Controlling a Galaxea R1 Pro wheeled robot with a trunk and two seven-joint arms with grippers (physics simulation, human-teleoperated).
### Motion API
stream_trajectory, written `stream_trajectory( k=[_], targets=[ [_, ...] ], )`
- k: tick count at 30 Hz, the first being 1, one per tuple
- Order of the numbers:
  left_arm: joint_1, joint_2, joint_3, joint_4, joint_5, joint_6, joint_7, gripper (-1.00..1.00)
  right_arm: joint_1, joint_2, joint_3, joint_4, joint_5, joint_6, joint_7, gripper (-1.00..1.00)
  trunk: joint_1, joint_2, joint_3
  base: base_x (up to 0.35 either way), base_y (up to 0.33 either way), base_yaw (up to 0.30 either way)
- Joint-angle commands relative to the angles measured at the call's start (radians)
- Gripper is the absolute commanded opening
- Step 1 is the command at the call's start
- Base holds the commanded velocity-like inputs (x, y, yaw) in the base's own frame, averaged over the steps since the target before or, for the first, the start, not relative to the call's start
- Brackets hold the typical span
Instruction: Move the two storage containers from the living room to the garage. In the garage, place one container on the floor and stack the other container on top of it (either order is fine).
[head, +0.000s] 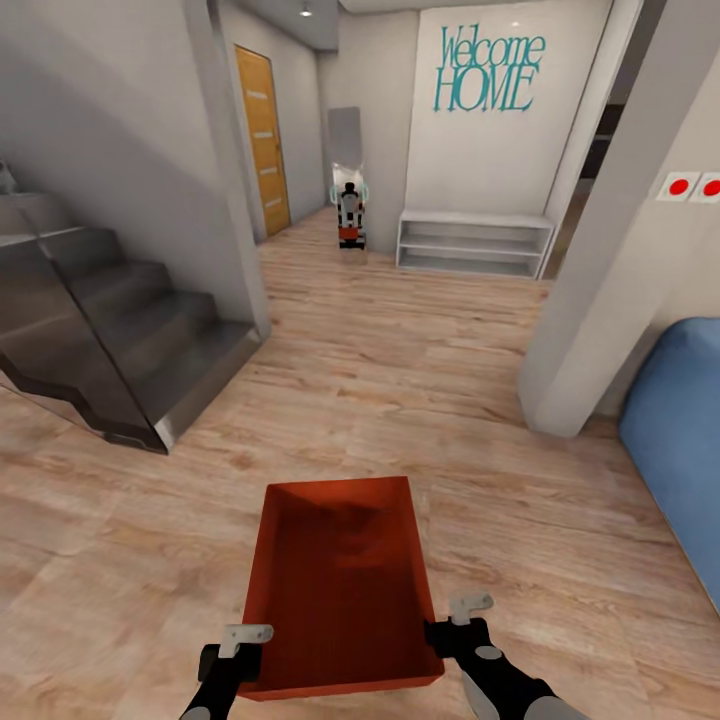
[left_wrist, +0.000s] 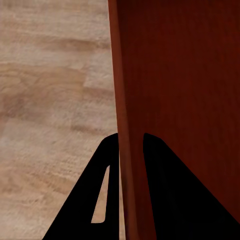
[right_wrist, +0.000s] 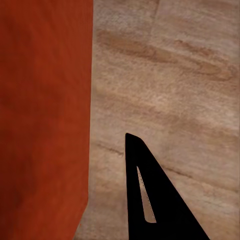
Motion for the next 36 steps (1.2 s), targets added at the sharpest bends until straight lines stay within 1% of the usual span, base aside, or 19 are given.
stream_trajectory(
  k=[1,19,24,36],
  targets=[
    [0.000,0.004,0.006,0.002,-0.003,-0.004,0.014,-1.00,-0.002,-0.003,-0.009,0.000,0.005,-0.004,-0.013,-1.00,0.001,0.000,-0.001,0.347,0.000,0.000],
    [0.000,0.004,0.006,0.002,-0.003,-0.004,0.014,-1.00,-0.002,-0.003,-0.009,0.000,0.005,-0.007,-0.013,-1.00,0.001,0.000,-0.001,0.346,0.000,0.000],
    [0.000,0.004,0.006,0.002,-0.003,-0.004,0.014,-1.00,-0.002,-0.003,-0.009,0.000,0.005,-0.007,-0.013,-1.00,0.001,0.000,-0.001,0.085,0.000,0.000],
    [0.000,0.004,0.006,0.002,-0.003,-0.005,0.014,-1.00,-0.002,-0.003,-0.009,0.000,0.005,-0.007,-0.013,-1.00,0.001,0.000,-0.001,0.005,0.000,0.000]
  ],
)
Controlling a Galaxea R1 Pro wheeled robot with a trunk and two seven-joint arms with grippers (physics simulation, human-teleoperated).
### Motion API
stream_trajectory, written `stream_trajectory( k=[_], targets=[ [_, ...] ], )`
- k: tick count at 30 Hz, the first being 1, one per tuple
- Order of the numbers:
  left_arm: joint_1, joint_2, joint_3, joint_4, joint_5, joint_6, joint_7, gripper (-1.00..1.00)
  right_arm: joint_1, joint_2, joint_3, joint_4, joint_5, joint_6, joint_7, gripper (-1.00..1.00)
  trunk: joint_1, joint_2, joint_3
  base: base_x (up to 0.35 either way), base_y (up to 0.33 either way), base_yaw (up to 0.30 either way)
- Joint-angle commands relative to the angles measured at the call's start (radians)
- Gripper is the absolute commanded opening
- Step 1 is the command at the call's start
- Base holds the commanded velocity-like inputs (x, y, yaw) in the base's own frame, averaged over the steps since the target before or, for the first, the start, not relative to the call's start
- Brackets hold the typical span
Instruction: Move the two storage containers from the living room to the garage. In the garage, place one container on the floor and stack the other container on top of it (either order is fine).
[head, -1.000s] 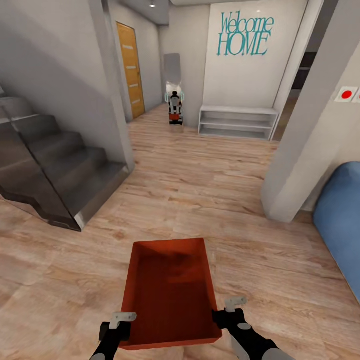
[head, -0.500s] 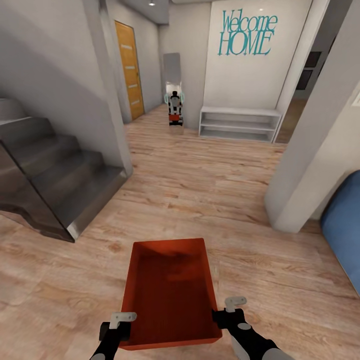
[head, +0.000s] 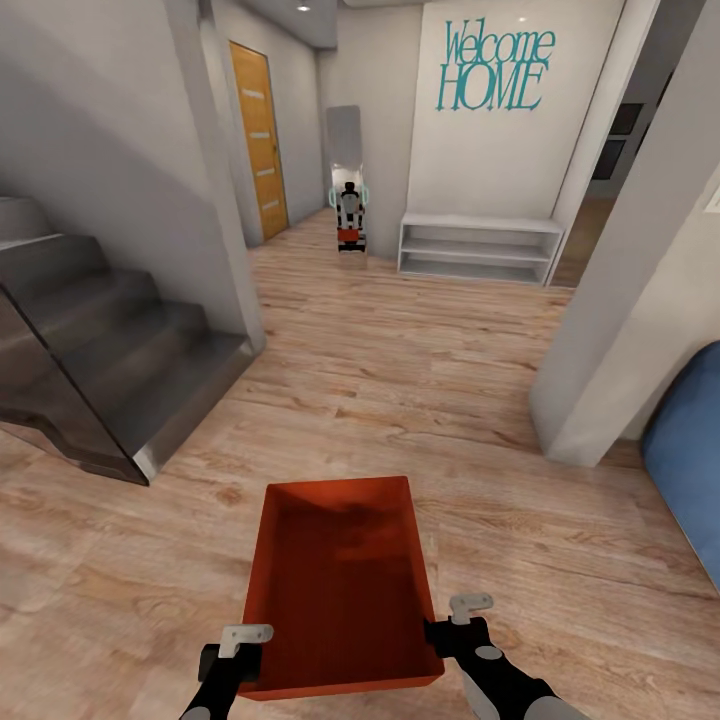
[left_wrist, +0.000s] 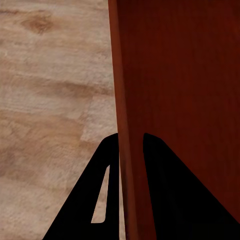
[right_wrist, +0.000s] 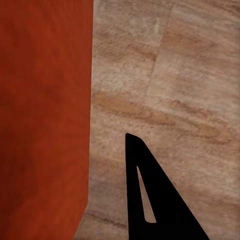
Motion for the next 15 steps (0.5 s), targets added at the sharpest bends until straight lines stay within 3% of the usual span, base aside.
stream_trajectory(
  k=[1,15],
  targets=[
    [0.000,0.004,0.006,0.002,-0.003,-0.004,0.014,-1.00,-0.001,-0.003,-0.010,0.000,0.005,-0.003,-0.013,-1.00,0.000,0.000,-0.001,0.000,0.000,0.000],
    [0.000,0.004,0.006,0.002,-0.003,-0.004,0.014,-1.00,-0.001,-0.003,-0.010,0.000,0.005,-0.003,-0.013,-1.00,0.000,0.000,-0.001,-0.011,0.000,0.000]
  ],
)
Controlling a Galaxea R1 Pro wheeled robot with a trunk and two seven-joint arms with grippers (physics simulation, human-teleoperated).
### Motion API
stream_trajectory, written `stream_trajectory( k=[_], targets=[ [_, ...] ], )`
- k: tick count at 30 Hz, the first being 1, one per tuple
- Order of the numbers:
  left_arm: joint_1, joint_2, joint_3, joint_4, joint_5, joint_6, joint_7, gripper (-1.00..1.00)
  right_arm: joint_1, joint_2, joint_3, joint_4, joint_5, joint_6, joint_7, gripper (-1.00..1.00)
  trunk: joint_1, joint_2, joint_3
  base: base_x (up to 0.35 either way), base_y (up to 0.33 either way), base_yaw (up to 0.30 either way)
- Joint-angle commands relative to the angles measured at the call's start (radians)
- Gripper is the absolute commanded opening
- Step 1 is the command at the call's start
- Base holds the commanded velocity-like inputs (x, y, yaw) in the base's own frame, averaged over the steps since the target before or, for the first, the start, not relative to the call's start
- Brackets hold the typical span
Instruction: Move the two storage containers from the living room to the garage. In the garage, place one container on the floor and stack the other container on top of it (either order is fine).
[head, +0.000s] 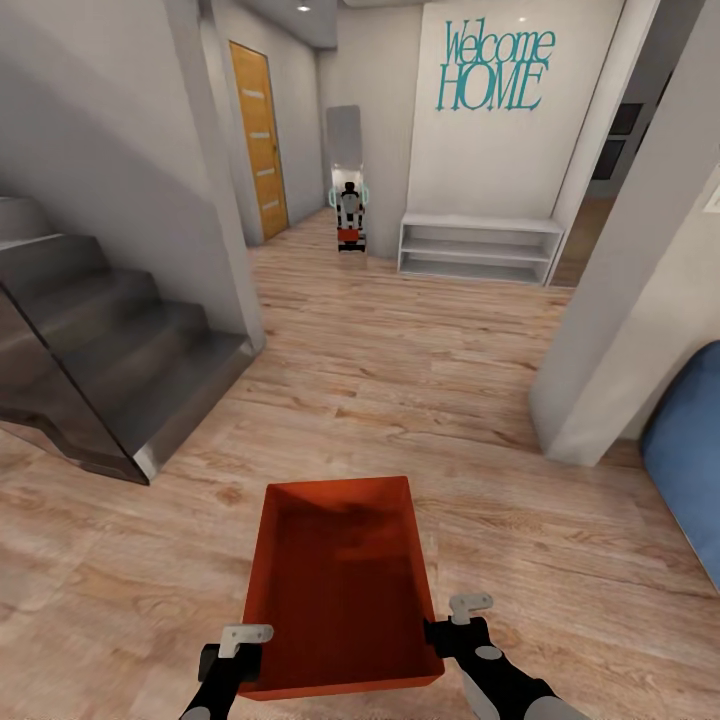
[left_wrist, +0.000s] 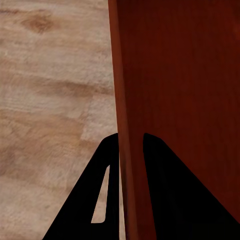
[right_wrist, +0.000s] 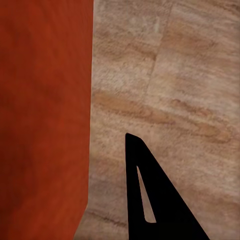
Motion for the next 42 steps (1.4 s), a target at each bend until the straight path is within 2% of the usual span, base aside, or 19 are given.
stream_trajectory(
  k=[1,42],
  targets=[
    [0.000,0.004,0.006,0.002,-0.004,-0.004,0.014,-1.00,-0.001,-0.003,-0.009,0.000,0.005,-0.003,-0.013,-1.00,0.000,0.000,-0.001,-0.065,0.000,0.000],
    [0.000,0.004,0.006,-0.002,-0.003,-0.005,0.014,-1.00,-0.001,-0.003,-0.009,0.000,0.005,-0.003,-0.013,-1.00,0.000,0.000,-0.001,-0.005,0.000,0.000]
  ],
)
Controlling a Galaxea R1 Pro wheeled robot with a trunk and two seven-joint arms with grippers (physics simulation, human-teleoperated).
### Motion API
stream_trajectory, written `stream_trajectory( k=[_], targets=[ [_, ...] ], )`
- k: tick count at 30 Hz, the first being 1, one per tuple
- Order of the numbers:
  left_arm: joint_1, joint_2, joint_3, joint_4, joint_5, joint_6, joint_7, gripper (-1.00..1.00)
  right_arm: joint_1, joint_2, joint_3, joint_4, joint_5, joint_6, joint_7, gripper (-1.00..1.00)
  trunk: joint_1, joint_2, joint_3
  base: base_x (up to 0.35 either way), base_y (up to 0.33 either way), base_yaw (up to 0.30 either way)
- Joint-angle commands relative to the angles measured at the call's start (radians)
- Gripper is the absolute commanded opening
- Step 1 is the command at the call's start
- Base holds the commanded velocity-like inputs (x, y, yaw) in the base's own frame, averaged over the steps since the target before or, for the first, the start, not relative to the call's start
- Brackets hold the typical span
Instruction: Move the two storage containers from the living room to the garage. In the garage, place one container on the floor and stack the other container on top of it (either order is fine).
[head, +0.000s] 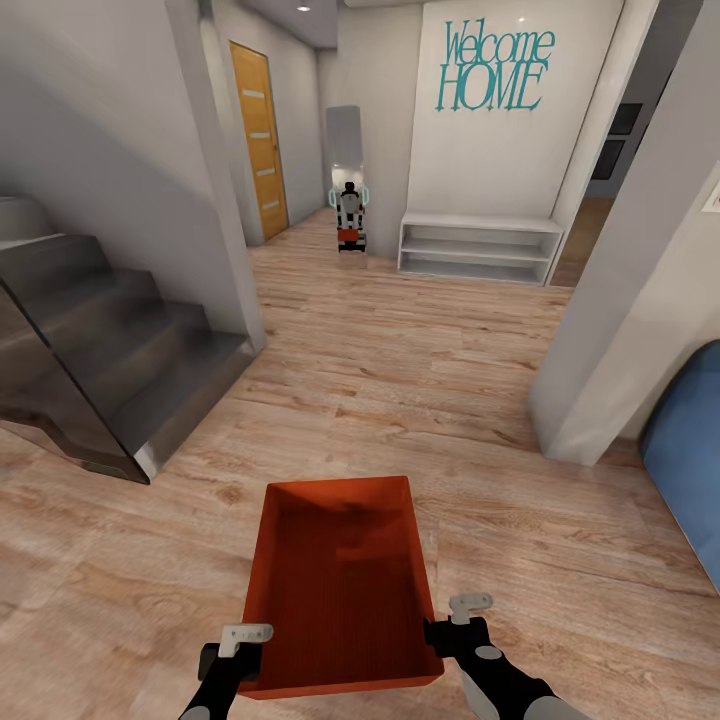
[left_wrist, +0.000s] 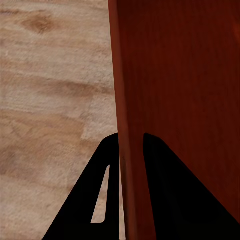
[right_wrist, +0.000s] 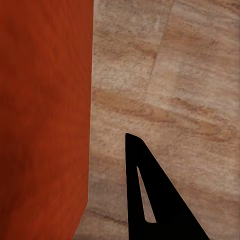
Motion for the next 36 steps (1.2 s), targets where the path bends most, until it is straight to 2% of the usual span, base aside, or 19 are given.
stream_trajectory(
  k=[1,31,36],
  targets=[
    [0.000,0.002,0.009,0.001,-0.003,-0.005,0.014,-1.00,-0.001,-0.003,-0.009,0.000,0.005,-0.003,-0.013,-1.00,0.000,0.000,-0.001,0.000,0.000,0.000],
    [0.000,0.002,0.009,-0.002,-0.002,-0.006,0.015,-1.00,-0.001,-0.003,-0.009,0.000,0.005,-0.003,-0.013,-1.00,0.000,0.000,-0.001,0.001,0.000,0.000],
    [0.000,0.002,0.009,-0.002,-0.002,-0.006,0.014,-1.00,-0.001,-0.003,-0.009,0.000,0.005,-0.003,-0.013,-1.00,0.000,0.000,-0.001,0.181,0.000,0.000]
  ],
)
